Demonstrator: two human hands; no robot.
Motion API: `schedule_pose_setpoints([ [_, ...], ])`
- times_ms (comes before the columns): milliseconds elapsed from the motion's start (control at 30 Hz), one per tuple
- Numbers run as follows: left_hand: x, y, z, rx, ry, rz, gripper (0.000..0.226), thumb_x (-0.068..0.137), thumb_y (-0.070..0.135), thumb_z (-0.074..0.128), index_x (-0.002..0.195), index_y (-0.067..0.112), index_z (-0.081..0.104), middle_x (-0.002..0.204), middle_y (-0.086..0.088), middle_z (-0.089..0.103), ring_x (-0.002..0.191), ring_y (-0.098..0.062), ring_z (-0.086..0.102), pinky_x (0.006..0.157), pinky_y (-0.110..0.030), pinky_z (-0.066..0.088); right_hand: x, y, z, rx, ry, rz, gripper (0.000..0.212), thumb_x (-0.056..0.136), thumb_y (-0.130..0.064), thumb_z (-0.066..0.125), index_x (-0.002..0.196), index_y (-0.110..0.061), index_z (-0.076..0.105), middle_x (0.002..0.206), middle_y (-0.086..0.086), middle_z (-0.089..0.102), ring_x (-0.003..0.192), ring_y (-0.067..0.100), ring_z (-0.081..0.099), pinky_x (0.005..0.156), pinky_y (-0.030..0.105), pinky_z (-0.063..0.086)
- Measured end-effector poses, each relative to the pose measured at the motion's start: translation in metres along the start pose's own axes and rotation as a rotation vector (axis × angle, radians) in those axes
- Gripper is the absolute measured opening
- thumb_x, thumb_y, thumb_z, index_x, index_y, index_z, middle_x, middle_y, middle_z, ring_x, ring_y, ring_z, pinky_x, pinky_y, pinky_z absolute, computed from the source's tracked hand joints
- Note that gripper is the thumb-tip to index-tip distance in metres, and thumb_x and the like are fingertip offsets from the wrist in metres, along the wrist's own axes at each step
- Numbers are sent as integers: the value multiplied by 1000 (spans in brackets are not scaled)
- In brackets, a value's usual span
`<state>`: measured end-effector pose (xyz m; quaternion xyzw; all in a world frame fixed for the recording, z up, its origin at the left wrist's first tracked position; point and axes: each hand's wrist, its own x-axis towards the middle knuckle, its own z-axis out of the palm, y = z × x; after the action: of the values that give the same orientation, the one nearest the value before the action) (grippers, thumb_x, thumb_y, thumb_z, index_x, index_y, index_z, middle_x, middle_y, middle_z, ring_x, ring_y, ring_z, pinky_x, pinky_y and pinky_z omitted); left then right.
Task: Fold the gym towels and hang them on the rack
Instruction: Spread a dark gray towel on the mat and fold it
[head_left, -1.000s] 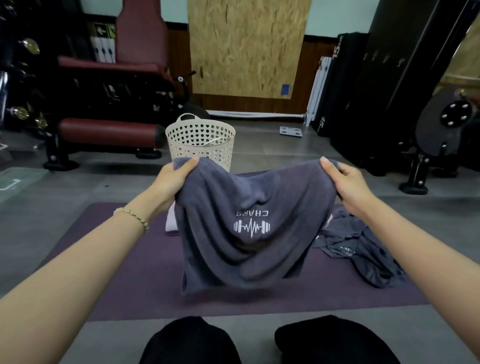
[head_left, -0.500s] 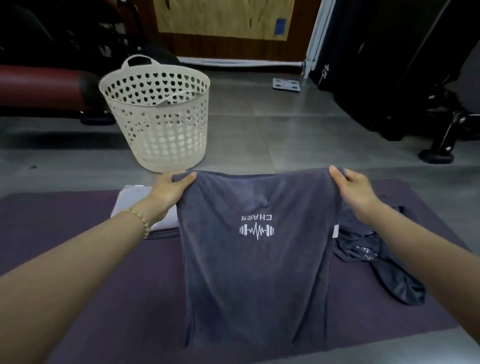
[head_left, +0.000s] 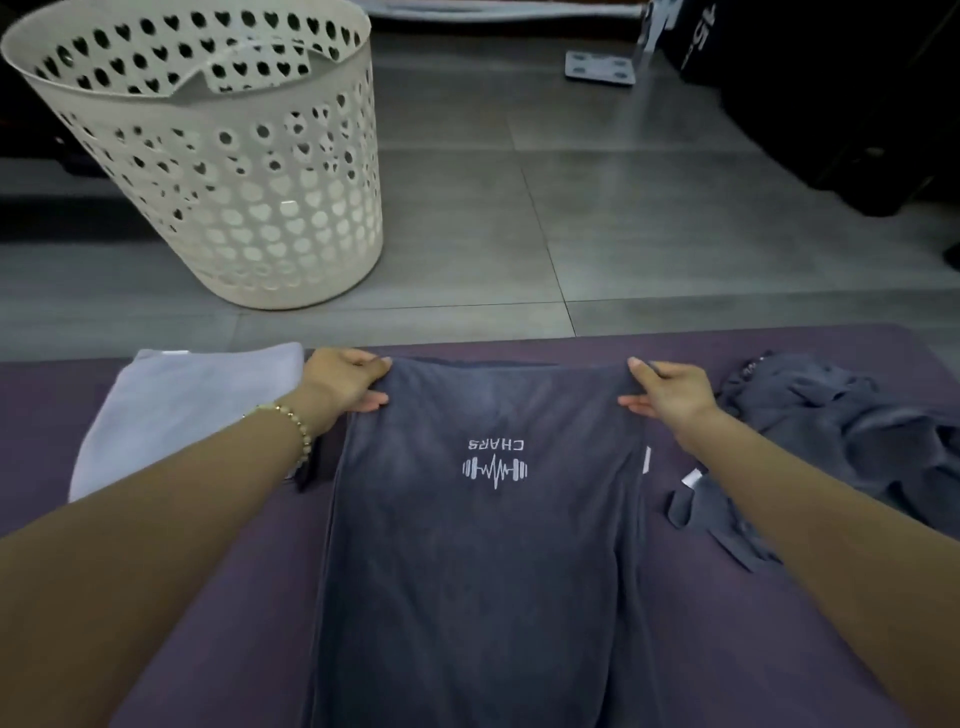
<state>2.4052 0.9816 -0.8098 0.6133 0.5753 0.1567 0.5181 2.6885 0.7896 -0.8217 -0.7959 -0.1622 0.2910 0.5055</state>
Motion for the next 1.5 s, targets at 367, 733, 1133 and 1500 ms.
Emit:
schedule_pose_setpoints([
  [367,-31,-186,30,315,-115,52,65,72,35,80,125,9,54,122,-11,58,114,-27,57,100,-44,46,-71,141,4,-92,-59,102,38,88,-5,64,125,-2,55,127,12,57,104,15,53,81,16,45],
  [733,-119,-230,23,395,-46,-8,57,74,25,80,111,2,43,106,-11,55,88,-23,52,77,-33,42,-164,209,-37,-44,-52,283,30,84,-15,71,109,-10,55,92,6,62,79,11,60,61,20,47],
  [1133,-187,-275,13,307,-277,-99,40,95,35,51,108,1,67,104,-10,69,95,-26,65,74,-26,46,-226,230,-41,-152,-160,282,13,86,-21,70,79,-11,66,78,0,71,74,11,68,60,12,49],
  [1500,-187,-279,-5,321,-192,-88,39,95,33,54,97,-3,68,96,-15,71,83,-26,64,78,-37,51,-223,255,-75,-371,21,122,23,85,-19,71,69,-10,56,66,4,58,70,18,55,67,20,44],
])
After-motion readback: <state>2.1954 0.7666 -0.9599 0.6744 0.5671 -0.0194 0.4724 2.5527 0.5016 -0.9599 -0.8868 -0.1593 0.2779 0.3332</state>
